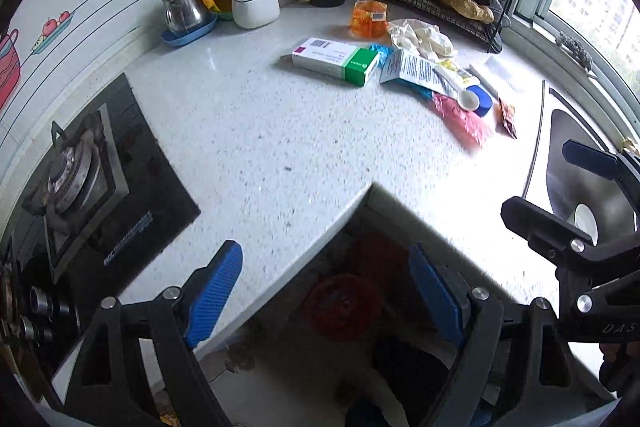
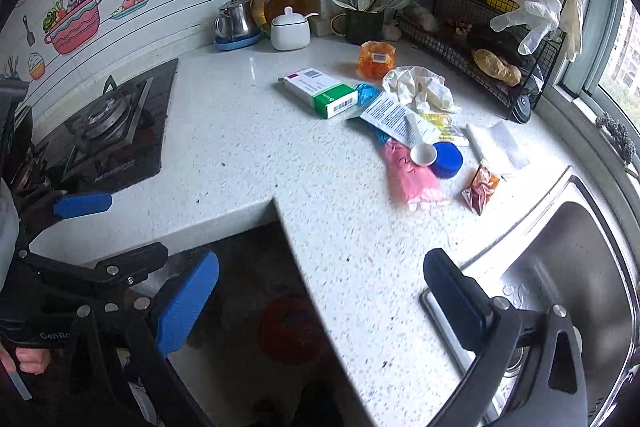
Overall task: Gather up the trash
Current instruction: 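Raise both tools and grasp the white-green medicine box with the right tool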
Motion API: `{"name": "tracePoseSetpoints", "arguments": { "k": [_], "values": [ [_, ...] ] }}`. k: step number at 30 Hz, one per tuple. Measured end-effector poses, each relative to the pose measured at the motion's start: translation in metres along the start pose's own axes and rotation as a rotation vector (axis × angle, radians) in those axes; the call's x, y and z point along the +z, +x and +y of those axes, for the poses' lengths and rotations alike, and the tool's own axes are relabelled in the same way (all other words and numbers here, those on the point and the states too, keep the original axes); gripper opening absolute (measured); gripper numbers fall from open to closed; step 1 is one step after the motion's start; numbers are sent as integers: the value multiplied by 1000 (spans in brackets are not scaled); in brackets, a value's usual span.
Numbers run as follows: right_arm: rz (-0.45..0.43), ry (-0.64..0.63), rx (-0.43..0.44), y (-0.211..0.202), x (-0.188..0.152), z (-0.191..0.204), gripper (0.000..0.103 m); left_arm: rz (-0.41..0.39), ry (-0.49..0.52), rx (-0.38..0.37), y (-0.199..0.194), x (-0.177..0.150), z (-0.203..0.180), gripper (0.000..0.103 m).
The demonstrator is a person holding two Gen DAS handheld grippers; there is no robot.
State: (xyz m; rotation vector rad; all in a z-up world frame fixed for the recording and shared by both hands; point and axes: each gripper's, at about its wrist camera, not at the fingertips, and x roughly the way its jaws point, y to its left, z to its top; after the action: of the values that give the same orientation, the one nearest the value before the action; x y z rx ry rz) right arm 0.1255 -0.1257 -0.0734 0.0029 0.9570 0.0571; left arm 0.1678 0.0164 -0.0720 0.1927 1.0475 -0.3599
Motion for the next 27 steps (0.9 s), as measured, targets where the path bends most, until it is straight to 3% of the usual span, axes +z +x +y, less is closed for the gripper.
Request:
{"name": "tracePoseSetpoints", "arguments": {
  "k": [9,17,27],
  "values": [
    [2,-57,51,54,77,-29,102,0,-69,42,43,81,24,84],
    [48,-85,108,112,130,-17,103,15,-69,99,81,136,75,84],
    [146,-117,102,188,169,11,102,89,-88,73,148,164,134,84]
  ]
}}
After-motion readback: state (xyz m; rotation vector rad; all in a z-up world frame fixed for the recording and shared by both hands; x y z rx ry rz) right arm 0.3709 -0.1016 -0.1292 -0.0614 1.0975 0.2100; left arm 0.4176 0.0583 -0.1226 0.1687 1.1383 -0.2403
